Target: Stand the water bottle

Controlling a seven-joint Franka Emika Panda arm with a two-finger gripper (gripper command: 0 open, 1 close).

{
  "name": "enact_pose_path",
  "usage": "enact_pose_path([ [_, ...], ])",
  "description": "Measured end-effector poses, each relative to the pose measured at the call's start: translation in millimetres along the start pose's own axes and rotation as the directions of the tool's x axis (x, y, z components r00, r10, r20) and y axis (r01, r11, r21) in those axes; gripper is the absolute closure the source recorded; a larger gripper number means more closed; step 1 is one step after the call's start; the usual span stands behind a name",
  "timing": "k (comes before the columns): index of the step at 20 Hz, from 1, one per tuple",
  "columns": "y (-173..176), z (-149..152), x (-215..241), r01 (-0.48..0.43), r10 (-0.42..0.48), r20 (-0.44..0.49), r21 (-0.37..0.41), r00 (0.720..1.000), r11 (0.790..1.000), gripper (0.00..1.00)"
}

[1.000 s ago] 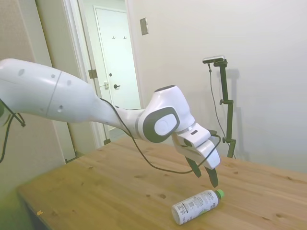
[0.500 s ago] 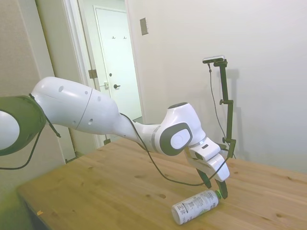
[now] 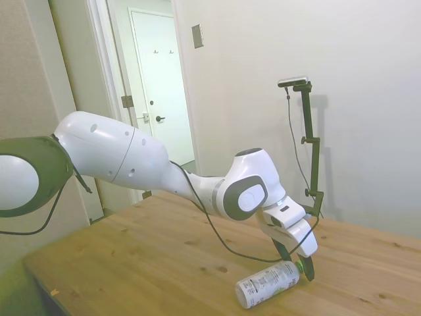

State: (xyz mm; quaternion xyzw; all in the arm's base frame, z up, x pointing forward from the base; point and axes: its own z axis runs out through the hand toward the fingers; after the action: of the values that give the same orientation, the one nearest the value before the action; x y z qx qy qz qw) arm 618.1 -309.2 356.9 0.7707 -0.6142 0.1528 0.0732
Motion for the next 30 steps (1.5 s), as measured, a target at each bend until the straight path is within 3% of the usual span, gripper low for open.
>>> enact_pose_path([
  [13,-0.8,4.3,-1.9,-0.033,0.031,0.102,0.014,0.994,0.999,1.00],
  [25,-8.8,-2.3,-7.0,-0.017,0.021,0.159,-0.027,0.987,0.999,1.00],
  [30,-18.0,-32.6,-5.6,-0.069,0.058,0.202,0.047,0.978,0.997,1.00],
])
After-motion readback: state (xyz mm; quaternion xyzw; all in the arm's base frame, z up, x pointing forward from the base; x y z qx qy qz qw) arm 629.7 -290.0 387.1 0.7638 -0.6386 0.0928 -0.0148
